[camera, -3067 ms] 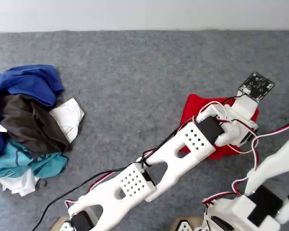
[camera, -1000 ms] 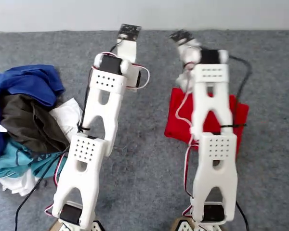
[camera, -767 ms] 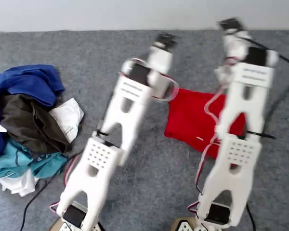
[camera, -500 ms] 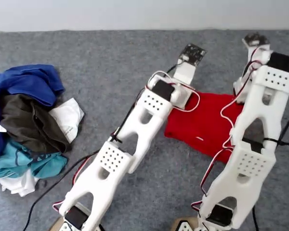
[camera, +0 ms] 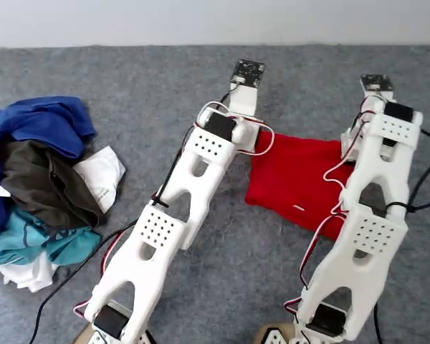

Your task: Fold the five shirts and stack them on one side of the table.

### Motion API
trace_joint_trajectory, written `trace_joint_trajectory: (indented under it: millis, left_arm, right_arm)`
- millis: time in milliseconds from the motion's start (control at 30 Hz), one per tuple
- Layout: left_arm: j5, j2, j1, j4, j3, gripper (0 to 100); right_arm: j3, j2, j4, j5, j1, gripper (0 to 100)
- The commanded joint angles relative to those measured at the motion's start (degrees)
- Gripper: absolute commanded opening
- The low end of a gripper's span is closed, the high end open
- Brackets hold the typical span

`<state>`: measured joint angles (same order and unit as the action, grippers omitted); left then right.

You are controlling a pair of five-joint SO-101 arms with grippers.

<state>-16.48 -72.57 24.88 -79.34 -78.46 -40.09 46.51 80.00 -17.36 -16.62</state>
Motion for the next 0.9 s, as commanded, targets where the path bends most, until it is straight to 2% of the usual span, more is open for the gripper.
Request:
trace_joint_trajectory:
  millis: [0,167,267,500,633,767,867]
  left_arm:
    - [-0.44,0.44,-0.53,-1.93,-2.86,1]
    - [2.73,0.44,-1.49,-6.24,-4.0,1]
    - [4.92,0.35,-3.16,-9.76,-5.14,1]
    - [7.47,-1.05,-7.65,-20.75,-14.46,1]
    - [10.02,0.0,-8.88,-21.63,-17.45,1]
    - [11.87,4.48,-10.46,-21.8,-13.49,1]
    - [12.92,11.6,-11.43,-21.89,-4.53,1]
  right_arm:
    - [-0.18,-3.65,-1.89,0.79,4.97,0.9]
    - [-0.18,-4.0,-11.21,0.79,7.96,0.9]
    - [-0.44,-4.79,-12.53,0.88,7.52,0.9]
    - [-5.54,-13.41,6.11,0.79,4.18,0.9]
    - [-5.71,-19.74,21.49,0.7,4.0,0.9]
    - [-0.97,-30.11,23.08,0.79,0.13,0.9]
    - [9.76,-41.01,23.08,0.7,-1.1,0.9]
